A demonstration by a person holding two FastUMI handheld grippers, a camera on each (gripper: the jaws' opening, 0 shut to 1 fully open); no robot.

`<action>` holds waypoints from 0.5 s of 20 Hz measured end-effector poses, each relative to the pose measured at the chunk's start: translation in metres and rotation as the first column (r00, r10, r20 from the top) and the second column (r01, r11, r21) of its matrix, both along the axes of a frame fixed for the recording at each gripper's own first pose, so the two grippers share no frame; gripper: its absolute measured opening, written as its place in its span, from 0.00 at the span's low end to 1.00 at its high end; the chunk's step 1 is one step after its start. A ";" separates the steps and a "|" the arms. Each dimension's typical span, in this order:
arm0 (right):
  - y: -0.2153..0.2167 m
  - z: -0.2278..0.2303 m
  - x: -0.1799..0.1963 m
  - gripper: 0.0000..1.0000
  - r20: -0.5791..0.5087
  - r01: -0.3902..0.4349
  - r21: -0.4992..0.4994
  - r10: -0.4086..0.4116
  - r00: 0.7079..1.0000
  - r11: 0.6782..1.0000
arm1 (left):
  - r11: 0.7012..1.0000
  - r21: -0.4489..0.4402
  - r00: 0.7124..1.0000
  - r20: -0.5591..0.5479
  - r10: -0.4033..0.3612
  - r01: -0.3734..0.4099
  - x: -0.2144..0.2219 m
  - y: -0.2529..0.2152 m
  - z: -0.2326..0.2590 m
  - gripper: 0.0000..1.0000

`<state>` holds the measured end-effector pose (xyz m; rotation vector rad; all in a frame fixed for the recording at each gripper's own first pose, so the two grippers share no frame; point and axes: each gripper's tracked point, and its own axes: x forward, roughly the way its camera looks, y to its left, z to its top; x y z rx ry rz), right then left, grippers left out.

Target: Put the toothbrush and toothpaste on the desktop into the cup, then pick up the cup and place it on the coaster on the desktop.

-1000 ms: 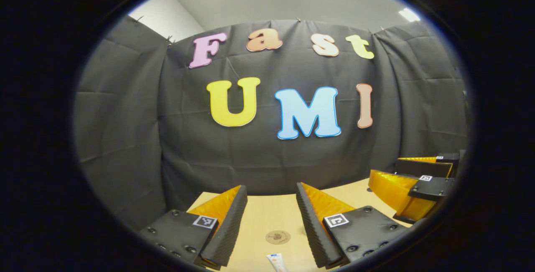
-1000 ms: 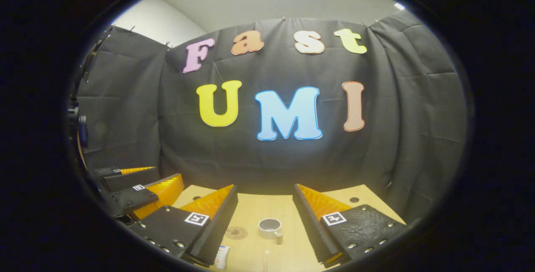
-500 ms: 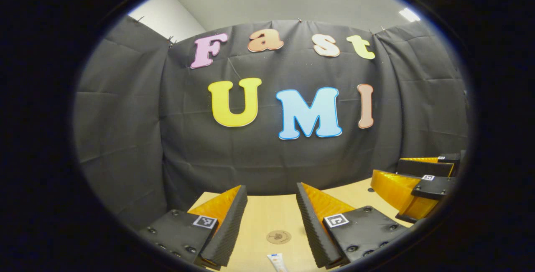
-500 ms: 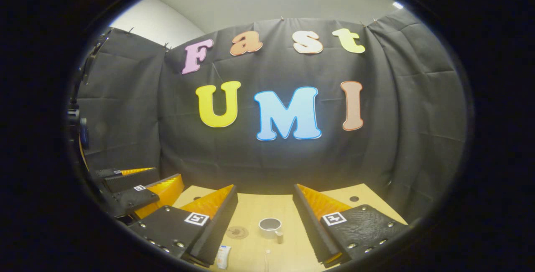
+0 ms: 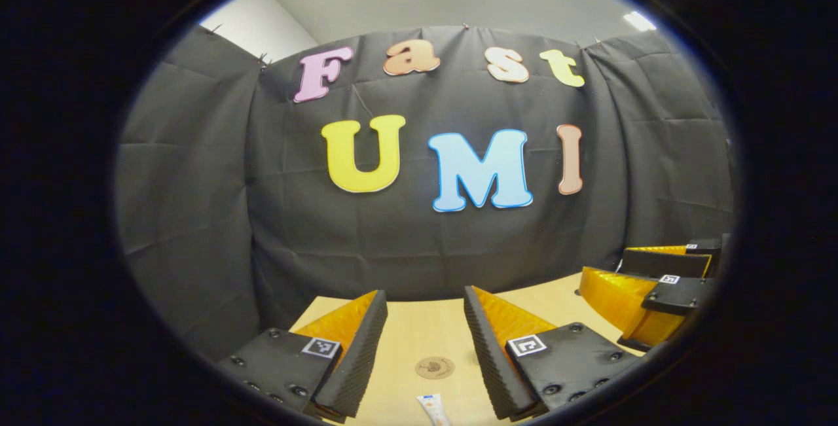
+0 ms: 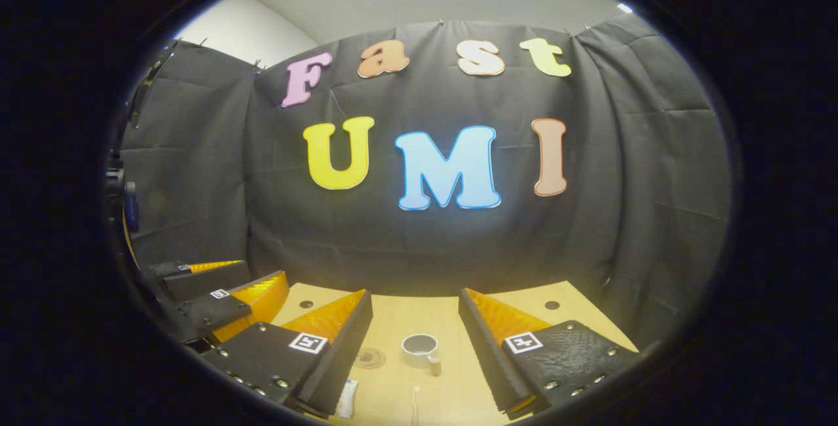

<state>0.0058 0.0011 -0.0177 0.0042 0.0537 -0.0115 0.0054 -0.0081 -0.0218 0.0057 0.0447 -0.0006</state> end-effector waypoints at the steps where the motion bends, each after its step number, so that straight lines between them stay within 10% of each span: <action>1: -0.002 -0.009 -0.001 0.83 -0.018 0.002 0.000 -0.002 1.000 1.000 | 1.000 0.002 1.000 -0.018 -0.003 0.003 0.003 -0.002 -0.008 0.78; 10: -0.002 -0.109 0.014 0.85 -0.301 -0.005 0.059 0.023 0.953 0.998 | 0.999 -0.022 0.958 -0.282 -0.044 0.039 0.021 -0.009 -0.130 0.78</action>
